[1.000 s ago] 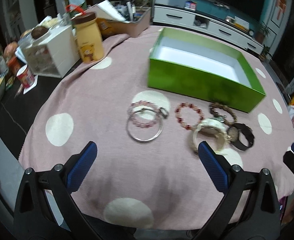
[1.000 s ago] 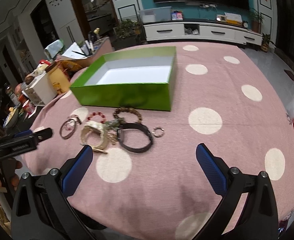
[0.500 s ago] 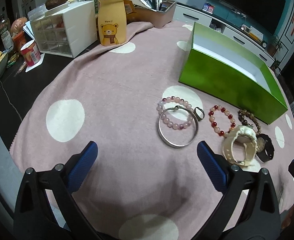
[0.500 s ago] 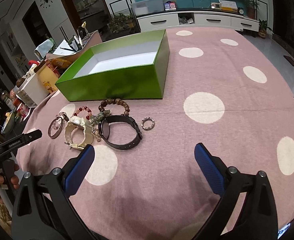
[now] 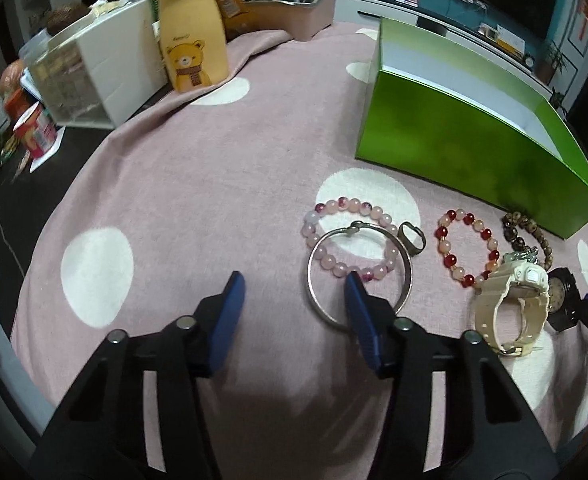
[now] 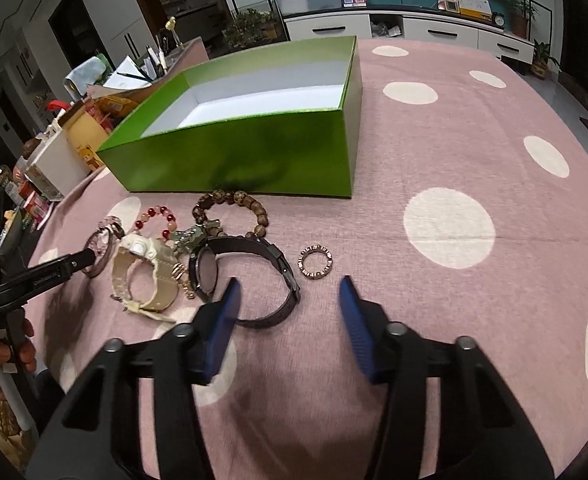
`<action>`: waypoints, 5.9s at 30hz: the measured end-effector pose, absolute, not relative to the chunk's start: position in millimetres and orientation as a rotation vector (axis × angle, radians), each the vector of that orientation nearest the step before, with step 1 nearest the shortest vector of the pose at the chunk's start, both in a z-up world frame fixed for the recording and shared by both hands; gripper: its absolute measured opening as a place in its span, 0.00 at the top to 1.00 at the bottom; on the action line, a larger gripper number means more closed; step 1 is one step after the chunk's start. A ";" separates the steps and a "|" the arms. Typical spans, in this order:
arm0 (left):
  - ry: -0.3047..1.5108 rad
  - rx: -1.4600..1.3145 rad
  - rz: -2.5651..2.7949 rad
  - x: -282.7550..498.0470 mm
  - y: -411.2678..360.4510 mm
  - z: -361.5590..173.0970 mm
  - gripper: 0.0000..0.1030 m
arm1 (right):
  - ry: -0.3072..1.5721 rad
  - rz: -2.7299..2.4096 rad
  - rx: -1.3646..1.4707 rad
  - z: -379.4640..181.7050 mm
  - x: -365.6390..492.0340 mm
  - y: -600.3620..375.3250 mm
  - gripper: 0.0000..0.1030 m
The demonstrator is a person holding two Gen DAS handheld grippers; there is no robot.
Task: Organize jewelry
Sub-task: 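Grasp the silver bangle with the left tool while the right tool grasps the black strap watch, then carry both items over the green box and open both tools to drop them, then lift both open tools away from the green box, then grasp the white watch with the left tool while the right tool grasps the silver ring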
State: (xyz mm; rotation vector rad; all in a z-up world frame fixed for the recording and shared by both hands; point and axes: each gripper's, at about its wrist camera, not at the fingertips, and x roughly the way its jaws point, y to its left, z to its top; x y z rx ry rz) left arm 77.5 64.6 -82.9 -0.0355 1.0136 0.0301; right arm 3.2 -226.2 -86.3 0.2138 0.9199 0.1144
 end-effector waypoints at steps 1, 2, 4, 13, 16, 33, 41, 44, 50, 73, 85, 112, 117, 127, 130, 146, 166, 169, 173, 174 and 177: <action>1.012 -0.027 0.027 79.4 64.4 -83.2 0.55 | 0.922 0.110 0.206 -87.4 4.1 -224.8 0.60; 1.009 -0.018 0.023 79.9 63.2 -83.3 0.59 | 0.924 0.105 0.198 -88.2 4.2 -223.6 0.65; 1.000 0.000 0.005 79.9 60.2 -83.0 0.66 | 0.925 0.097 0.178 -90.4 4.8 -220.5 0.72; 0.994 0.006 -0.043 81.6 52.0 -82.2 0.95 | 0.889 0.081 0.148 -93.6 3.2 -216.3 0.91; 0.994 -0.017 -0.053 82.1 54.5 -80.8 0.97 | 0.870 0.078 0.157 -91.0 0.6 -219.4 0.91; 0.849 -0.011 -0.093 63.4 37.9 -15.9 0.97 | 0.711 0.071 0.263 -47.8 -23.0 -250.4 0.91; 0.784 -0.012 -0.133 80.9 21.1 22.9 0.97 | 0.612 0.088 0.285 -18.7 -9.6 -257.7 0.91; 0.760 -0.009 -0.141 94.2 12.2 35.1 0.97 | 0.588 0.087 0.292 -11.1 3.7 -258.6 0.91; 0.775 -0.039 -0.136 136.5 -2.3 44.3 0.96 | 0.570 0.073 0.293 1.5 41.7 -258.7 0.91; 0.956 0.030 -0.072 229.5 -46.5 -16.9 0.94 | 0.750 -0.003 0.134 -39.8 131.4 -234.7 0.89; 0.911 0.067 -0.069 218.9 -55.6 -2.5 0.43 | 0.684 -0.031 0.186 -22.0 116.3 -246.4 0.47; 0.842 -0.008 -0.096 141.6 -46.1 46.4 0.03 | 0.500 -0.006 0.207 42.8 39.4 -245.6 0.11; 0.841 -0.011 -0.095 121.0 -37.6 47.6 0.02 | 0.503 0.014 0.206 42.8 23.8 -237.0 0.06; 0.868 -0.008 -0.117 82.2 -20.7 36.8 0.02 | 0.545 0.051 0.168 27.9 -4.8 -212.5 0.05; 0.864 -0.010 -0.140 70.4 -18.0 34.5 0.02 | 0.556 0.057 0.167 24.2 -14.2 -209.4 0.05; 0.827 0.006 -0.255 19.4 -4.5 8.2 0.02 | 0.654 0.052 0.209 -21.1 -67.1 -216.3 0.05; 0.953 -0.020 -0.269 17.3 3.3 -58.2 0.02 | 0.801 0.069 0.365 -78.6 -72.2 -264.0 0.05; 0.957 -0.025 -0.263 26.1 -2.1 -59.3 0.02 | 0.817 0.078 0.325 -82.0 -63.8 -256.2 0.05; 0.961 -0.006 -0.263 34.2 -11.4 -61.7 0.09 | 0.828 0.082 0.282 -82.6 -52.3 -248.8 0.05; 0.963 0.003 -0.261 36.7 -14.5 -62.9 0.12 | 0.832 0.080 0.268 -82.6 -48.4 -247.4 0.05; 0.976 0.009 -0.270 43.1 -19.9 -66.9 0.23 | 0.836 0.075 0.223 -81.9 -37.2 -242.6 0.06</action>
